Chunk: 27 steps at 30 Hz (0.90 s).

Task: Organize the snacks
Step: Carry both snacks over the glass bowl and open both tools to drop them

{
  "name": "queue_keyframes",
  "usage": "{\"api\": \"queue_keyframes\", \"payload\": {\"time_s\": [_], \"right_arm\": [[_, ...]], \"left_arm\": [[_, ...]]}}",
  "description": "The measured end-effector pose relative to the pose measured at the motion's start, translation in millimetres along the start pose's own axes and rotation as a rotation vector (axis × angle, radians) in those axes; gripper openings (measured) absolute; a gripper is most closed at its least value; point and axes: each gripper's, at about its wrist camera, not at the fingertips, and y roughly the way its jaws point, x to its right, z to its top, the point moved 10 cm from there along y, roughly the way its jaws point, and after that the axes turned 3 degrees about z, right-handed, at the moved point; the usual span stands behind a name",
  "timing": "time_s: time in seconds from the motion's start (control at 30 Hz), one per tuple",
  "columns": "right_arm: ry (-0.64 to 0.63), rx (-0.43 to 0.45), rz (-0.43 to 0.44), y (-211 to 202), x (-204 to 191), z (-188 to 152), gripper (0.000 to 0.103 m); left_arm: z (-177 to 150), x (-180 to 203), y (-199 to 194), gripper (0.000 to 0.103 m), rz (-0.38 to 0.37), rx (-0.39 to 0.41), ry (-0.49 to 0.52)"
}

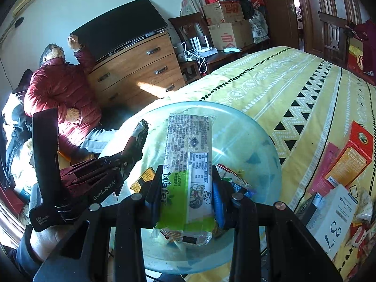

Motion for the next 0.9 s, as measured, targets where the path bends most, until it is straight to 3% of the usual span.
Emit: {"api": "queue_keyframes", "payload": {"time_s": [0.77, 0.83, 0.9], "right_arm": [[0.011, -0.029, 0.004, 20.6, 1.3, 0.1, 0.041], [0.024, -0.029, 0.006, 21.5, 4.5, 0.3, 0.044], [0.034, -0.036, 0.010, 22.4, 5.6, -0.9, 0.046]], "left_arm": [[0.1, -8.7, 12.7, 0.011, 0.005, -0.042, -0.003], [-2.0, -9.5, 15.6, 0.014, 0.011, -0.054, -0.002], [-3.7, -10.6, 16.5, 0.035, 0.018, -0.057, -0.005]]}}
